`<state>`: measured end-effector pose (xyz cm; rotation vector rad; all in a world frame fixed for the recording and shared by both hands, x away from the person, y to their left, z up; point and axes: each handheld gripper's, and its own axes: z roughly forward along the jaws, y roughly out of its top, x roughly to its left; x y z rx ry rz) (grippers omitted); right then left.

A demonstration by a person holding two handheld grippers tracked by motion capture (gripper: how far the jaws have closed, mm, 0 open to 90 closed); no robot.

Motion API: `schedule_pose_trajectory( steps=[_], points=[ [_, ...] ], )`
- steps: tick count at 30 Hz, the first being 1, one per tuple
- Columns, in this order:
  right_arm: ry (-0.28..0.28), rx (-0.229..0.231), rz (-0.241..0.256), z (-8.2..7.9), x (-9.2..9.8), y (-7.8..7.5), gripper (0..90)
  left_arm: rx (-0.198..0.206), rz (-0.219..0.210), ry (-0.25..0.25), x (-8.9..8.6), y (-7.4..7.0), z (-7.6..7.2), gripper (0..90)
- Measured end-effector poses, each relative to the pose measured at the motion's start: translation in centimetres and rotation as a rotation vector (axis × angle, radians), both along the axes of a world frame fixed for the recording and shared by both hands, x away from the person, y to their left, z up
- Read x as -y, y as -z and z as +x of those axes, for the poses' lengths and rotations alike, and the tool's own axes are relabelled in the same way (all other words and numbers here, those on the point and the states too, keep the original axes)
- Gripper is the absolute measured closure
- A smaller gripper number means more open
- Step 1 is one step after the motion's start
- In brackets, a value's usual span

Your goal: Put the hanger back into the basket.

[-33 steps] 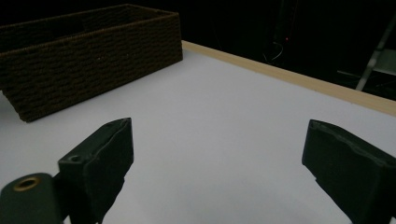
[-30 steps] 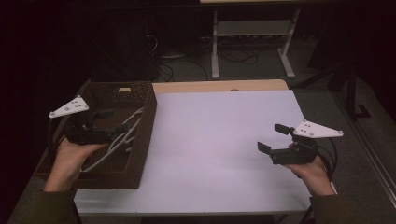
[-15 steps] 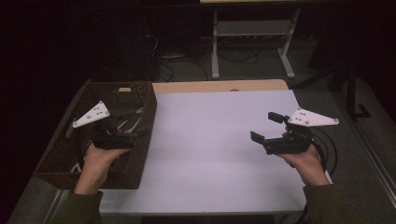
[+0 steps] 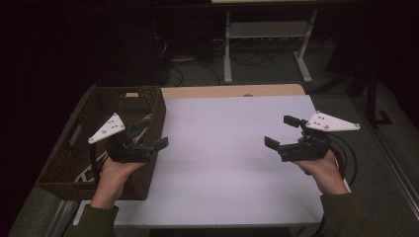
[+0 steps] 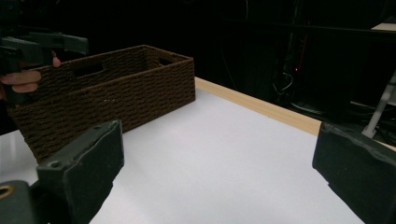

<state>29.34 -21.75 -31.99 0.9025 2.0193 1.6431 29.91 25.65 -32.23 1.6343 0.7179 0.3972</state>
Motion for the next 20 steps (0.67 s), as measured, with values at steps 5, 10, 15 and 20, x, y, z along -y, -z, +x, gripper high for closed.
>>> schedule_pose_trajectory(
  steps=[5,10,15,20],
  points=[
    [-0.001,0.006,0.006,-0.02,0.13,-0.05,1.6,-0.007,0.004,0.002,-0.05,0.45,0.00,1.9],
    [-0.008,0.004,0.007,-0.02,0.12,-0.07,1.6,-0.010,0.003,0.001,-0.15,0.61,0.02,1.9],
    [-0.011,0.007,0.011,-0.08,0.07,-0.14,1.6,-0.012,0.004,0.004,-0.07,0.64,0.01,1.9],
    [-0.011,0.009,0.019,-0.19,0.11,-0.26,1.6,-0.011,0.004,0.006,-0.08,0.61,-0.02,1.9]
  ],
)
